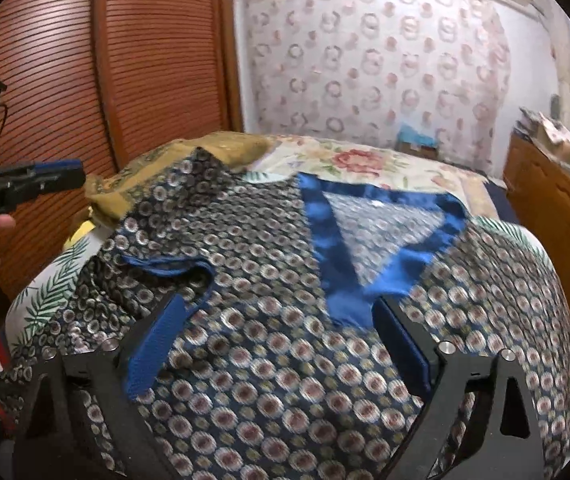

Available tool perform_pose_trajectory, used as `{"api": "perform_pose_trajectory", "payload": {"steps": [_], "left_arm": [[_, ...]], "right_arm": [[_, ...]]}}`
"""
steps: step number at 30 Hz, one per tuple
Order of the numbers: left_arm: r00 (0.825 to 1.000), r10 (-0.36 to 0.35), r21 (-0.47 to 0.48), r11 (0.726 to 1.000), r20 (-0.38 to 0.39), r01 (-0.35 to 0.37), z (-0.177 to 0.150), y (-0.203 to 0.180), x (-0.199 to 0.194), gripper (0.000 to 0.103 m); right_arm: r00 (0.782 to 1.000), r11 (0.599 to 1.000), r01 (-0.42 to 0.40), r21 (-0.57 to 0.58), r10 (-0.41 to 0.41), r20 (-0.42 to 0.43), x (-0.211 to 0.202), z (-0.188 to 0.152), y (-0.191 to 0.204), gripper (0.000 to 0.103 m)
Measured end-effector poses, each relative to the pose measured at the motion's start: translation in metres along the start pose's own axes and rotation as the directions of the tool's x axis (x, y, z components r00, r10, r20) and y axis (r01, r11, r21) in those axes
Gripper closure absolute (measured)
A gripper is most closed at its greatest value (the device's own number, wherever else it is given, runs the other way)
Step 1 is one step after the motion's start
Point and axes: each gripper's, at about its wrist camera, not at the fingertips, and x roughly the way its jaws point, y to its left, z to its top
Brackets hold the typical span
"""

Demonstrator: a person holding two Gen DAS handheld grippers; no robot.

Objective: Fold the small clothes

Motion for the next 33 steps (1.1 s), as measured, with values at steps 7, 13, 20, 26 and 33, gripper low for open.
{"api": "perform_pose_trajectory", "payload": {"steps": [7, 13, 20, 26, 33], "left_arm": [[0.999, 0.038, -0.057, 0.998, -0.001, -0.038, -0.025, 0.02, -0.011, 0.059], [0.999, 0.051, -0.08, 0.995, -0.004, -0.052, -0.034, 0.026, -0.014, 0.055], [0.998, 0.058, -0.092, 0.994, -0.005, -0.058, -0.041, 0.032, -0.016, 0.054], [0.999, 0.051, -0.1, 0.994, -0.014, -0.053, -0.047, 0.031, -0.013, 0.054], [0.999, 0.028, -0.093, 0.995, -0.019, -0.029, -0.048, 0.023, -0.008, 0.054]], "right_arm": [[0.991, 0.988, -0.134, -0.071, 0.132, -0.033, 0.032, 0.028, 0.027, 0.023], [0.964, 0.961, -0.255, -0.111, 0.244, -0.107, 0.066, 0.042, 0.06, 0.027], [0.937, 0.936, -0.326, -0.135, 0.3, -0.181, 0.096, 0.043, 0.093, 0.044], [0.93, 0.931, -0.326, -0.164, 0.284, -0.232, 0.12, 0.043, 0.104, 0.088], [0.974, 0.976, -0.178, -0.126, 0.156, -0.165, 0.123, 0.068, 0.066, 0.097]]}}
